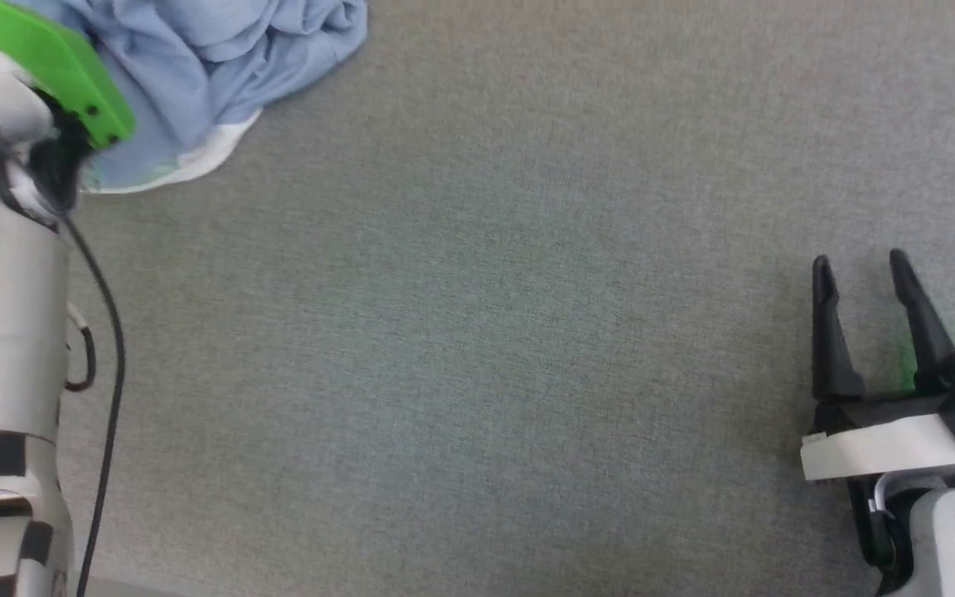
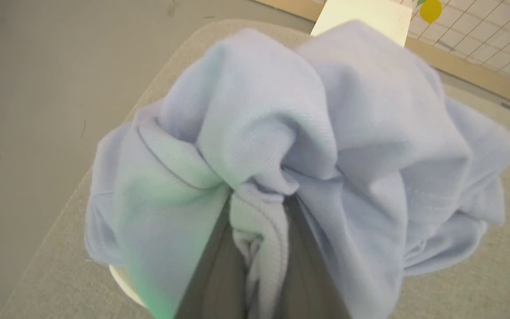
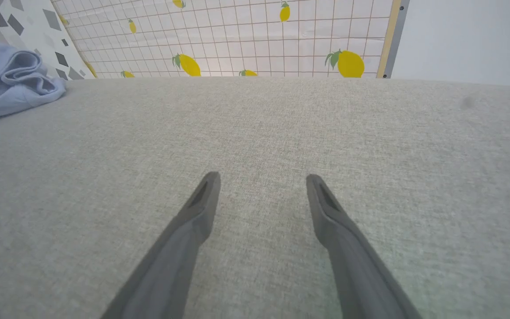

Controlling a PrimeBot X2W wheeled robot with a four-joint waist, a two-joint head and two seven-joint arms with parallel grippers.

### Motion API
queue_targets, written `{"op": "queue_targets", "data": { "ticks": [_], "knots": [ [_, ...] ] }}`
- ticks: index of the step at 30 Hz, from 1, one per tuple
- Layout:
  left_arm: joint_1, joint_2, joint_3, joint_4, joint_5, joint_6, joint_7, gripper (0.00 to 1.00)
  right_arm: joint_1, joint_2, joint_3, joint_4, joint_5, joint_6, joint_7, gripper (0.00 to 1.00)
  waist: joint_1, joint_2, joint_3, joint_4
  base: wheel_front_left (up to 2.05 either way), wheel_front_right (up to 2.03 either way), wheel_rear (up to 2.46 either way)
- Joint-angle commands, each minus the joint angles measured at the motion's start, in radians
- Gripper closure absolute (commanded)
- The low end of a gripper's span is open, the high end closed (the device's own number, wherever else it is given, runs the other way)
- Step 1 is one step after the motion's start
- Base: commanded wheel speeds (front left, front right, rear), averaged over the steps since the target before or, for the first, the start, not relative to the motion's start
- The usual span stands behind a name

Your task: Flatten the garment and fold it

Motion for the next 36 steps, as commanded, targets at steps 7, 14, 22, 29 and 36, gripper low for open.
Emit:
{"op": "queue_targets", "data": {
  "ticks": [7,14,22,29,36],
  "knots": [
    [-0.076,0.019,0.030,-0.072,-0.005,-0.032,-0.180,1.00,0.025,-0.002,0.013,0.076,0.035,-0.002,-0.012,0.00,-0.0001,0.0000,-0.144,0.001,0.00,0.00,0.00],
    [-0.142,0.027,0.024,-0.144,-0.003,-0.077,-0.259,1.00,0.042,-0.002,0.023,0.133,0.067,-0.002,-0.021,0.00,-0.0001,0.0000,-0.234,-0.013,0.00,0.00,0.00],
    [-0.188,0.002,-0.030,-0.198,-0.012,-0.122,-0.231,1.00,0.038,-0.002,0.029,0.173,0.103,-0.002,-0.025,0.00,-0.0001,0.0000,-0.317,-0.055,0.00,0.00,0.00],
    [-0.178,-0.078,-0.086,-0.242,-0.055,-0.143,-0.197,1.00,0.044,-0.002,0.018,0.187,0.114,-0.002,-0.025,0.00,-0.0001,0.0000,-0.374,-0.124,0.00,0.00,0.00],
    [-0.129,-0.155,-0.160,-0.278,-0.090,-0.157,-0.175,1.00,0.055,-0.002,-0.007,0.202,0.126,-0.002,-0.025,0.00,-0.0001,0.0000,-0.411,-0.214,0.00,0.00,0.00]
  ]
}}
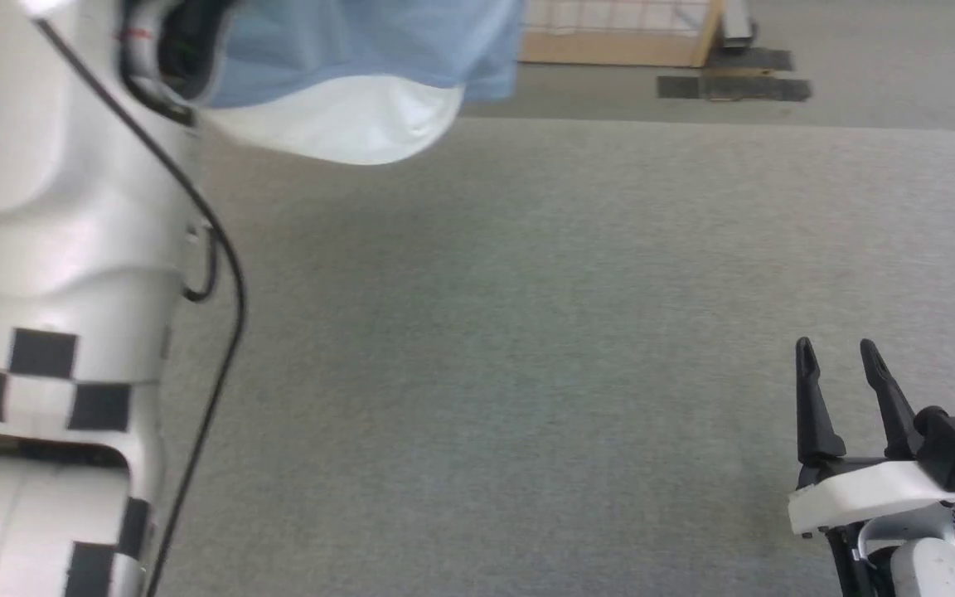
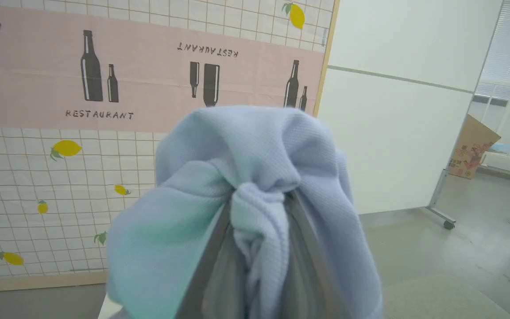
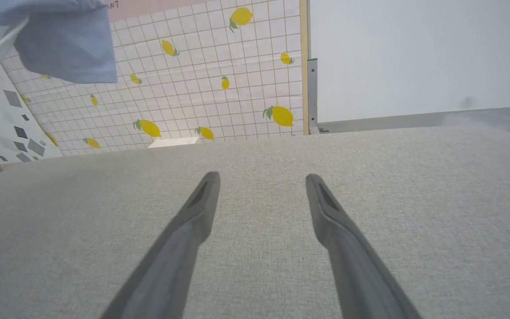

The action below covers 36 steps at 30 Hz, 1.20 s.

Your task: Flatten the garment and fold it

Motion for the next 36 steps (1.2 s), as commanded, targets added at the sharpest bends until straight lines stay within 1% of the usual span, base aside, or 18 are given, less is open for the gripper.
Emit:
{"op": "queue_targets", "data": {
  "ticks": [1,5,10,14,17,21,26,29,32,33,34,35,36],
  "knots": [
    [0.026,-0.013,-0.016,-0.015,-0.010,-0.007,0.005,1.00,0.014,-0.001,-0.006,0.003,0.008,-0.002,-0.006,0.00,0.0001,-0.0001,-0.039,-0.070,0.00,0.00,0.00],
    [0.067,-0.041,-0.058,-0.037,-0.029,-0.011,0.028,1.00,0.020,-0.001,-0.018,0.004,0.012,-0.002,-0.006,0.00,0.0001,-0.0001,-0.039,-0.113,0.00,0.00,0.00],
    [0.128,-0.075,-0.114,-0.040,-0.049,-0.013,0.050,1.00,0.025,-0.001,-0.027,0.005,0.016,-0.002,-0.006,0.00,0.0001,-0.0001,-0.032,-0.147,0.00,0.00,0.00],
    [0.204,-0.097,-0.172,-0.009,-0.058,-0.014,0.066,1.00,0.025,-0.001,-0.027,0.004,0.021,-0.002,-0.006,0.00,0.0001,-0.0001,-0.019,-0.166,0.00,0.00,0.00],
    [0.264,-0.104,-0.219,0.044,-0.068,-0.015,0.091,1.00,0.020,-0.001,-0.022,0.003,0.026,-0.002,-0.006,0.00,0.0001,-0.0001,-0.003,-0.178,0.00,0.00,0.00],
    [0.325,-0.105,-0.302,0.138,-0.057,-0.016,0.171,1.00,0.015,-0.001,-0.025,0.001,0.030,-0.002,-0.006,0.00,0.0001,-0.0001,0.017,-0.181,0.00,0.00,0.00],
    [0.365,-0.114,-0.388,0.256,-0.052,-0.015,0.334,1.00,0.013,-0.001,-0.027,0.000,0.029,-0.002,-0.006,0.00,0.0001,-0.0001,0.036,-0.176,0.00,0.00,0.00],
    [0.378,-0.122,-0.421,0.307,-0.052,-0.003,0.422,1.00,0.013,-0.001,-0.023,0.003,0.032,-0.002,-0.006,0.00,0.0001,-0.0001,0.043,-0.171,0.00,0.00,0.00],
    [0.386,-0.131,-0.434,0.332,-0.064,0.007,0.473,1.00,0.012,-0.001,-0.014,0.007,0.037,-0.002,-0.006,0.00,0.0001,-0.0001,0.048,-0.165,0.00,0.00,0.00],
    [0.387,-0.134,-0.433,0.333,-0.070,0.008,0.480,0.91,0.012,-0.001,-0.014,0.008,0.038,-0.002,-0.006,0.00,0.0001,-0.0001,0.049,-0.161,0.00,0.00,0.00],
    [0.387,-0.137,-0.432,0.333,-0.078,0.009,0.486,0.51,0.013,-0.001,-0.013,0.009,0.039,-0.002,-0.006,0.00,0.0001,-0.0001,0.048,-0.156,0.00,0.00,0.00],
    [0.384,-0.138,-0.432,0.332,-0.080,0.011,0.488,0.00,0.014,-0.001,-0.011,0.010,0.039,-0.002,-0.006,0.00,0.0001,-0.0001,0.046,-0.153,0.00,0.00,0.00],
    [0.382,-0.140,-0.427,0.329,-0.089,0.014,0.491,0.00,0.017,-0.001,-0.010,0.012,0.039,-0.002,-0.006,0.00,0.0001,-0.0001,0.042,-0.147,0.00,0.00,0.00]
  ]
}}
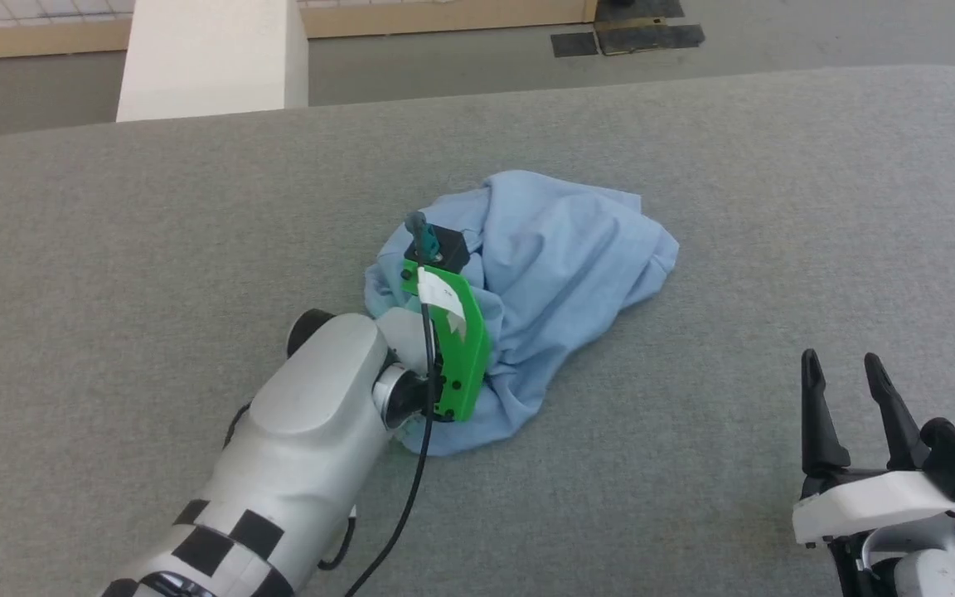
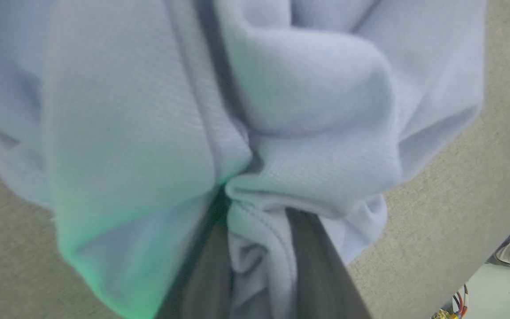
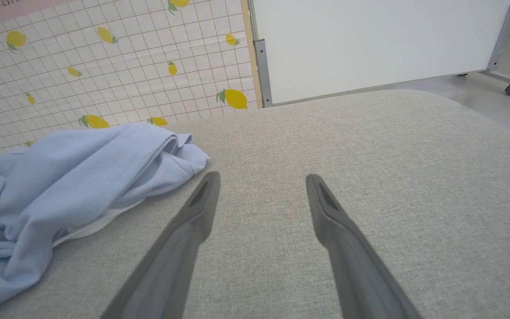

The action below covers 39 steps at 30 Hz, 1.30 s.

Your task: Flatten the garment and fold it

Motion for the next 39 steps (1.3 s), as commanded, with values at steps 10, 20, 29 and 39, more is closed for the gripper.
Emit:
{"op": "queue_targets", "data": {
  "ticks": [10,20,29,39],
  "knots": [
    [-0.007,0.009,0.153,-0.128,-0.165,0.011,-0.061,0.00,0.032,-0.001,0.000,0.019,-0.002,-0.002,-0.006,0.00,0.0001,-0.0001,-0.081,0.071,0.00,0.00,0.00],
    [0.028,0.110,0.361,-0.304,-0.166,0.042,-0.446,0.00,0.056,-0.001,0.001,0.017,-0.005,-0.002,-0.006,0.00,0.0001,-0.0001,-0.134,0.126,0.00,0.00,0.00],
    [0.177,0.221,0.444,-0.382,-0.035,0.073,-0.810,0.00,0.054,-0.001,-0.010,0.007,-0.005,-0.002,-0.006,0.00,0.0001,-0.0001,-0.141,0.142,0.00,0.00,0.00],
    [0.372,0.290,0.434,-0.465,0.094,0.147,-0.916,0.00,0.048,-0.001,-0.015,-0.015,-0.005,-0.002,-0.006,0.00,0.0001,-0.0001,-0.122,0.139,0.00,0.00,0.00]
  ]
}}
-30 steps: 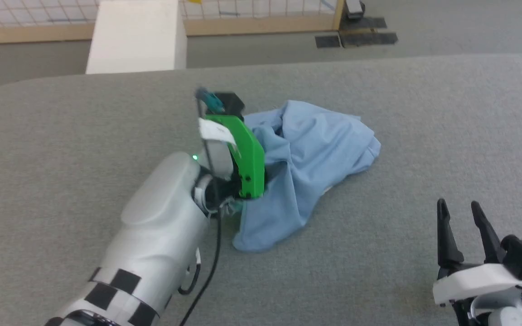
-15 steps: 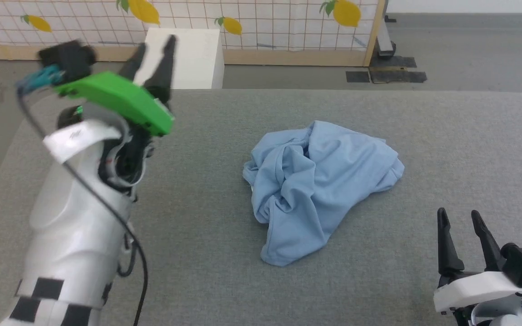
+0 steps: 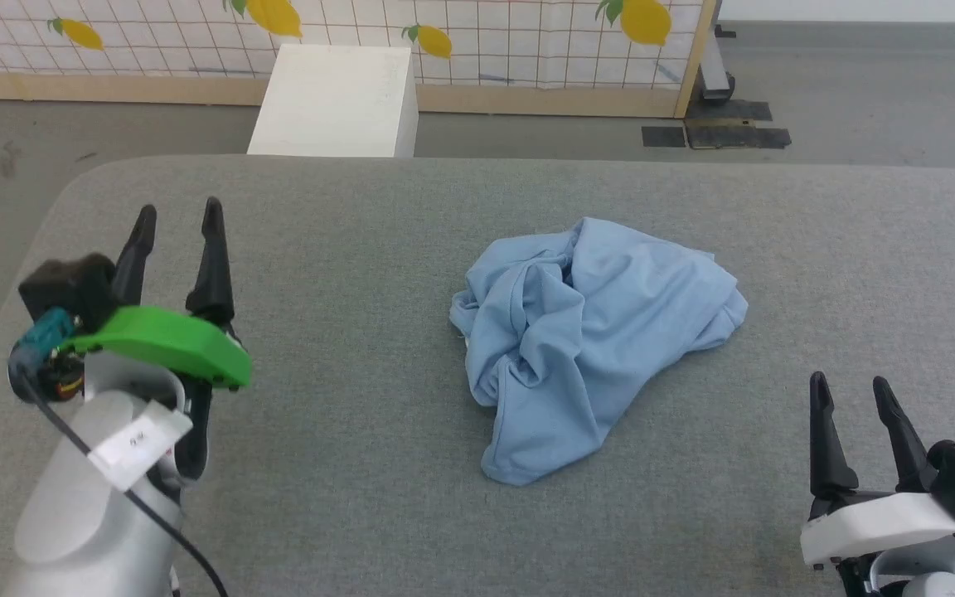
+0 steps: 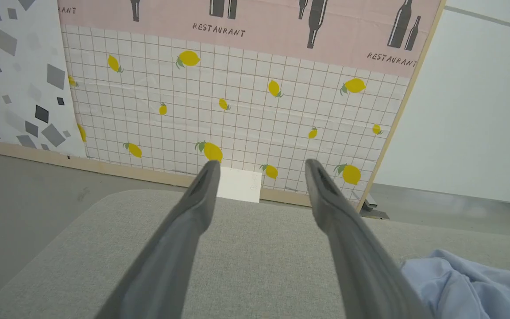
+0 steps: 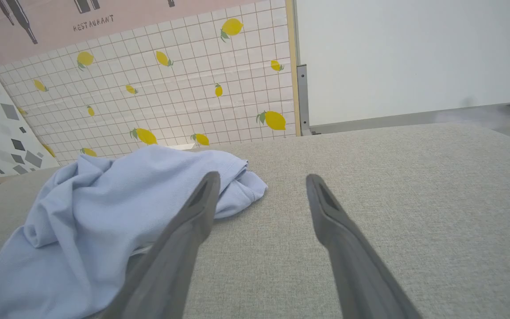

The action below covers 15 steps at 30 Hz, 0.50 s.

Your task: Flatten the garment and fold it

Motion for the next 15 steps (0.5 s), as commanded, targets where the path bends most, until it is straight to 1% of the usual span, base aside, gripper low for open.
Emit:
{"op": "queue_targets", "data": {
  "ticks": [1,6,15],
  "knots": [
    [0.033,0.010,0.001,-0.018,0.010,0.004,-0.012,0.00,0.002,-0.001,0.000,-0.007,-0.002,-0.002,-0.006,0.00,0.0000,0.0000,0.004,-0.004,0.00,0.00,0.00],
    [0.131,-0.004,0.025,-0.062,0.003,-0.001,-0.022,0.00,-0.002,-0.001,0.003,-0.014,0.002,-0.002,-0.006,0.00,0.0000,0.0000,0.005,-0.018,0.00,0.00,0.00],
    [0.253,-0.052,0.046,-0.086,-0.005,-0.008,-0.026,0.00,0.008,-0.001,0.019,-0.040,0.006,-0.002,-0.006,0.00,0.0000,0.0000,-0.008,-0.030,0.00,0.00,0.00]
  ]
}}
